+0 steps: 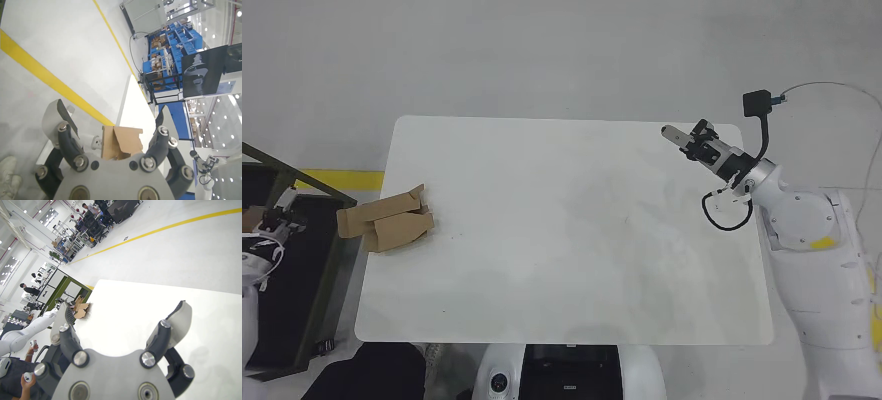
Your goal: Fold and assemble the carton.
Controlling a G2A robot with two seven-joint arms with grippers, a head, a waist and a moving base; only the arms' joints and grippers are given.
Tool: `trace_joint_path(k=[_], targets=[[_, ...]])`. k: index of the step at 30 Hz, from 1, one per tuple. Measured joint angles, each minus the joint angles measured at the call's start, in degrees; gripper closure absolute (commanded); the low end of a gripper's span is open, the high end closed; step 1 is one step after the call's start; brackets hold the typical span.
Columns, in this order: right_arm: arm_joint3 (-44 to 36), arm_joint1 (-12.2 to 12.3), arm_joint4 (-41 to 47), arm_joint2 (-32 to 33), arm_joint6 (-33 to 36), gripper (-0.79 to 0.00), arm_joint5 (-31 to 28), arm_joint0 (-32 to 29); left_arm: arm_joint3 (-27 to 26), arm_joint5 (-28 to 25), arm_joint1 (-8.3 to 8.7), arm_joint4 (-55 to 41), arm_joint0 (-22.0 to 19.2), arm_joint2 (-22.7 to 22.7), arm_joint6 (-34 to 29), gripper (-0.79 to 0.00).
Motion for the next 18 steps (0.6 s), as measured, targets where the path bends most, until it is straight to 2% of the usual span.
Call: trace_joint_path(k=[5,13,18], targets=[[0.0,0.0,0.0,0.0,0.0,-0.785,0.0,0.0,2.5,-2.0,-1.21,1.6,-1.8,2.4,-1.5,-0.785],[0.0,0.0,0.0,0.0,0.0,-0.785,0.0,0.0,3.9,-6.8,-2.79,7.8,-4.1,6.1,1.5,-0.785],[0.0,0.0,0.0,0.0,0.0,-0.785,0.0,0.0,4.9,-7.6,-3.39,11.2,-5.6,7.7,3.0,-0.785]])
